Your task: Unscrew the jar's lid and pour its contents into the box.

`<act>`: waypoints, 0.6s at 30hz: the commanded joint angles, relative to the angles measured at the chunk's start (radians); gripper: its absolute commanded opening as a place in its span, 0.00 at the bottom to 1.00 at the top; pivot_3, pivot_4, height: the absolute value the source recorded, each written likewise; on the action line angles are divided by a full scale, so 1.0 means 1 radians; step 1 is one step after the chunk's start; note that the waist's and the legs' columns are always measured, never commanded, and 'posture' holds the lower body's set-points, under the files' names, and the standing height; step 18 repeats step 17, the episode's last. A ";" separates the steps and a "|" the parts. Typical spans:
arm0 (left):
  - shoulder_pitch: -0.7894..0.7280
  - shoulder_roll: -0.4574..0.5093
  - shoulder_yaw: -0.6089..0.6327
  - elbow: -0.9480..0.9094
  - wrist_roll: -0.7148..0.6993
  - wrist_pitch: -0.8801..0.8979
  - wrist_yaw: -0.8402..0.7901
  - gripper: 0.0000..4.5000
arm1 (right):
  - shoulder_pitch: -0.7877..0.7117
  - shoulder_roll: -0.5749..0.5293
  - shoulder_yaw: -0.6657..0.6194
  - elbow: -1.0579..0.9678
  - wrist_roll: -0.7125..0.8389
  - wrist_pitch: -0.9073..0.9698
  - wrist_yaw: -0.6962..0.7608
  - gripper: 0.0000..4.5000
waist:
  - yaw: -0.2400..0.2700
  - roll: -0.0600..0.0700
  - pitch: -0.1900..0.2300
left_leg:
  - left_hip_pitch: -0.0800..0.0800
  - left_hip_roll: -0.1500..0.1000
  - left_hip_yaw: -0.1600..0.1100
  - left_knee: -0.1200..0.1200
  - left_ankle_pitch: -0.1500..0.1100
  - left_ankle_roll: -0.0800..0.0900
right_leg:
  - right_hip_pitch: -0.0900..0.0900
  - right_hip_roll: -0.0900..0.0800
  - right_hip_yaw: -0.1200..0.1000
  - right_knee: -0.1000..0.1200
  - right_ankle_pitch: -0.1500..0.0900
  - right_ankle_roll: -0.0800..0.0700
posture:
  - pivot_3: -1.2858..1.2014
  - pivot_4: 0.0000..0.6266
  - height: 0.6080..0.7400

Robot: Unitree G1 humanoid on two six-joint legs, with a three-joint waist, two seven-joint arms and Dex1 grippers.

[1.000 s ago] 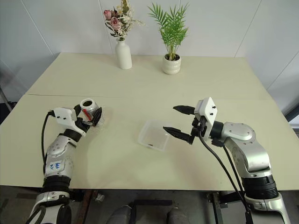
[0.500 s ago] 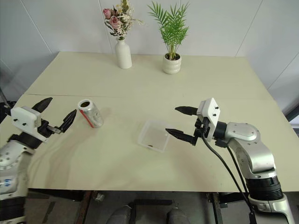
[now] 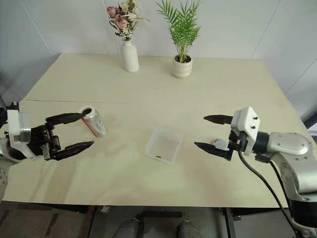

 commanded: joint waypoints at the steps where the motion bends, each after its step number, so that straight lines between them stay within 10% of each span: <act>1: 0.001 0.003 -0.026 -0.025 0.001 0.000 -0.054 0.99 | 0.043 -0.048 -0.078 -0.091 0.077 0.034 0.028 1.00 | -0.005 0.000 0.000 | 0.000 0.000 0.001 0.000 0.000 0.000 | 0.000 0.001 0.001 0.000 0.000 0.000 | 0.52 0.24 1.00; 18: 0.067 -0.077 -0.015 -0.009 0.074 -0.092 -0.042 0.99 | 0.191 -0.079 -0.132 -0.154 0.092 0.048 0.031 1.00 | -0.017 0.000 0.000 | 0.002 0.001 0.001 0.004 0.000 0.000 | 0.002 0.000 0.003 0.002 0.001 0.001 | 0.52 0.24 1.00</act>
